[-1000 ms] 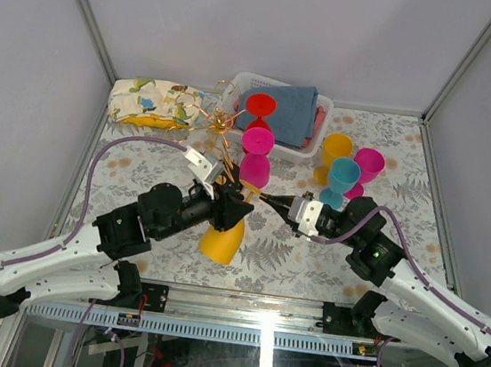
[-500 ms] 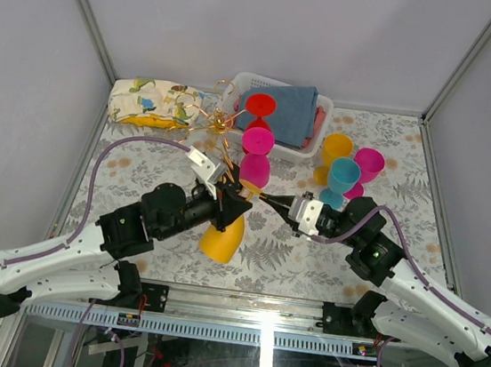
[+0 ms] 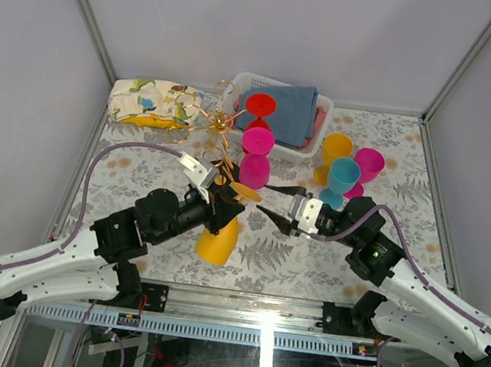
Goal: Place the wine glass upside down on the wine glass rack
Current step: Turn the wine glass upside down at the wine rack.
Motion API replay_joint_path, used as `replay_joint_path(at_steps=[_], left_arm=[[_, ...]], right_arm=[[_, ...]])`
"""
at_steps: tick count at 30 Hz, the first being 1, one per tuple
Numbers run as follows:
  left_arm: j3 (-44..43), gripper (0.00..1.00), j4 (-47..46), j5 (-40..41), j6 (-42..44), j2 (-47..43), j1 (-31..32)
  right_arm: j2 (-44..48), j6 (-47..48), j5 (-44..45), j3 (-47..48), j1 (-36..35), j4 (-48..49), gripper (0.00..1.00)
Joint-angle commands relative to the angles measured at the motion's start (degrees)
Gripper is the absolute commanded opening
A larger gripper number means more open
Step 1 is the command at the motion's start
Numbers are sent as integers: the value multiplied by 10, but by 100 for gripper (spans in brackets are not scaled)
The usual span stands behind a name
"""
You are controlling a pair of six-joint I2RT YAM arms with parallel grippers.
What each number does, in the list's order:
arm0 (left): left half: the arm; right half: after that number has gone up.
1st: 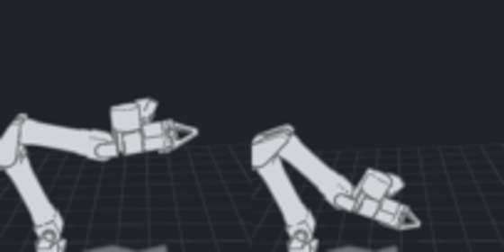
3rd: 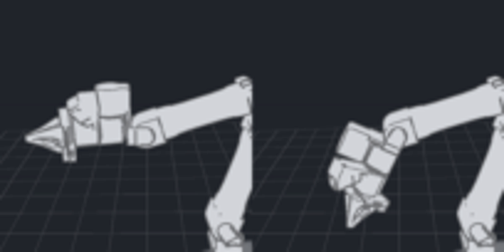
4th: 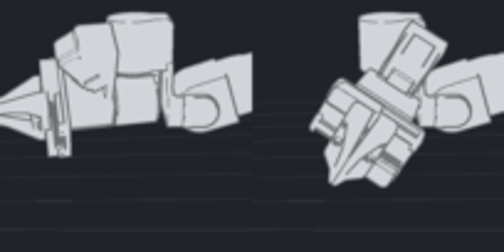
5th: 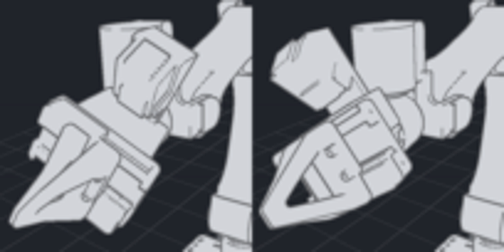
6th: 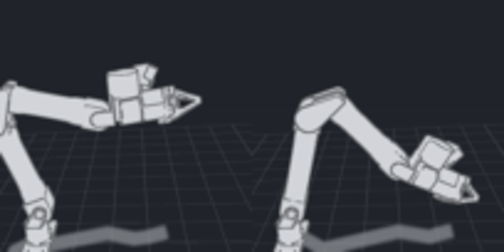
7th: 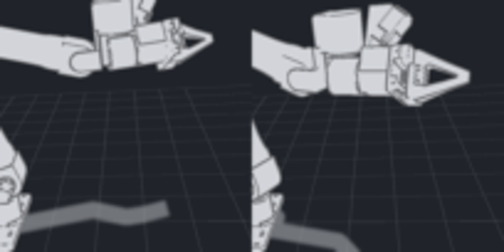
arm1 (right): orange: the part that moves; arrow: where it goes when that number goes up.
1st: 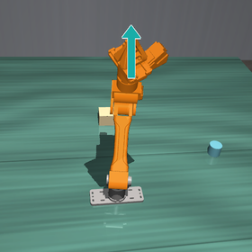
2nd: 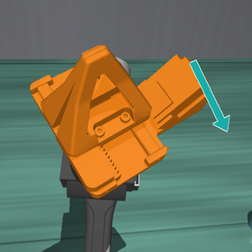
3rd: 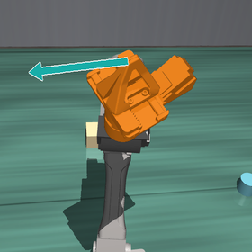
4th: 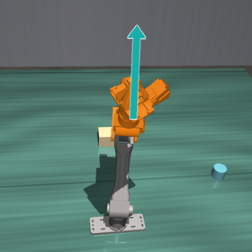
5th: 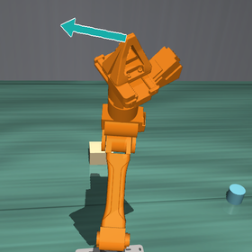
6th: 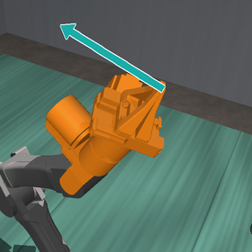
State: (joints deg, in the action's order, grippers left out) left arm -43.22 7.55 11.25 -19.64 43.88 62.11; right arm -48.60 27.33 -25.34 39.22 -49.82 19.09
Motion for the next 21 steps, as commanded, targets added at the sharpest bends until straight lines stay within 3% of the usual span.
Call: replay_joint_path(at_steps=[1, 10, 16, 21], left_arm=[[8, 0, -16, 32, 10, -18, 1], [27, 0, -18, 50, 47, -66, 0], [85, 0, -99, 41, 80, -128, 0], [95, 0, -130, 23, 102, -129, 1]], right_arm=[[11, 8, 17, 18, 1, 2, 56], [44, -21, 88, 11, 1, -50, 60], [48, -51, 99, 1, 1, -49, 61], [49, -65, 134, 6, 1, -66, 62]])
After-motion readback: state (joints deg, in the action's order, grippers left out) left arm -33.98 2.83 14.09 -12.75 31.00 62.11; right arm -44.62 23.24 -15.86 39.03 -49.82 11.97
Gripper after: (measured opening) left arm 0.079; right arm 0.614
